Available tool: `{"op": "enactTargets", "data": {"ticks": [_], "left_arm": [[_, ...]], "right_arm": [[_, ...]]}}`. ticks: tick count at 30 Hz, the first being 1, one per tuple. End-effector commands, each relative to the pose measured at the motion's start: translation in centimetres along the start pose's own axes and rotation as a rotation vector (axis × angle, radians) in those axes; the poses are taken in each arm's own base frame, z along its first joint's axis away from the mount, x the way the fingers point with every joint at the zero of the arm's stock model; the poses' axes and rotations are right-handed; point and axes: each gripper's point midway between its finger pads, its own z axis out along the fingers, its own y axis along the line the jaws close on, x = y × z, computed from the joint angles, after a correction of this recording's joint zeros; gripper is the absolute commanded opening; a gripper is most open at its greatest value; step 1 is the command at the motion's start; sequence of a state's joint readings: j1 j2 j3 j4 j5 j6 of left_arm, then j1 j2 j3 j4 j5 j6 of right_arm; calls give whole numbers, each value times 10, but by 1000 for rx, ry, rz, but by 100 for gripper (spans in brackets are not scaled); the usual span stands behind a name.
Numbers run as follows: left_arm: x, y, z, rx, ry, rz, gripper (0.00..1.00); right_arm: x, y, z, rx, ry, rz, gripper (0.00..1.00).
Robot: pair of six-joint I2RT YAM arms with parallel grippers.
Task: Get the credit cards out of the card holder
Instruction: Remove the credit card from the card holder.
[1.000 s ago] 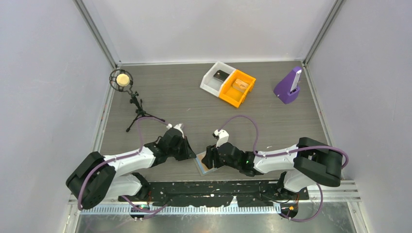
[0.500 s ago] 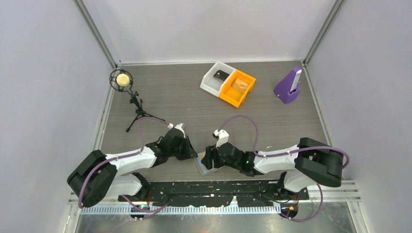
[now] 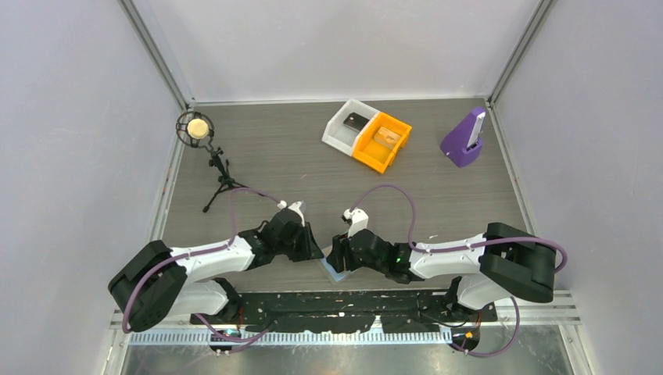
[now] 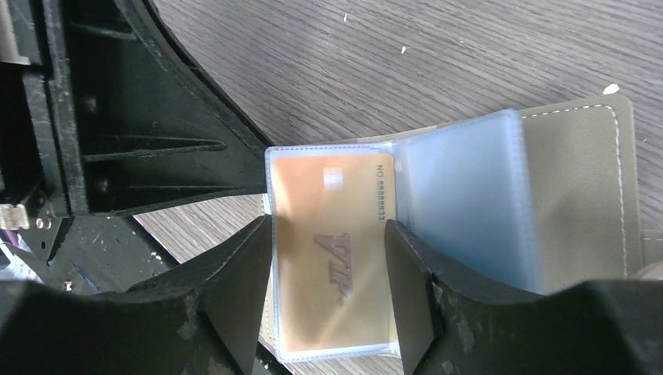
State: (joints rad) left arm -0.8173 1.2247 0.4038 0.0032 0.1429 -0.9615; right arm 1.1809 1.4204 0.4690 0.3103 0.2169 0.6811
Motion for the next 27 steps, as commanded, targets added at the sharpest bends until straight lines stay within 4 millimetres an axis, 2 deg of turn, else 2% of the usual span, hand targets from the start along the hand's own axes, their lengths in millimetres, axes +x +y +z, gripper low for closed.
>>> {"op": "enactTargets", "data": {"ticks": [1, 6, 13, 18, 23, 27], "left_arm": [[-5, -15, -1, 38, -1, 23, 17], [-6, -16, -2, 38, -7, 28, 17], [-8, -16, -2, 38, -16, 36, 17], [-6, -1, -6, -29, -18, 39, 17], [-11, 5, -14, -69, -52, 50, 17], [-21, 0, -24, -66, -95, 58, 17]], "right_arm": [[2, -4, -4, 25, 14, -20, 57], [1, -5, -5, 34, 7, -20, 50], [-1, -4, -5, 34, 3, -15, 48], [-4, 1, -7, 8, -9, 4, 48], [-4, 6, -7, -17, -11, 19, 48], [-3, 8, -8, -35, -15, 31, 49]]}}
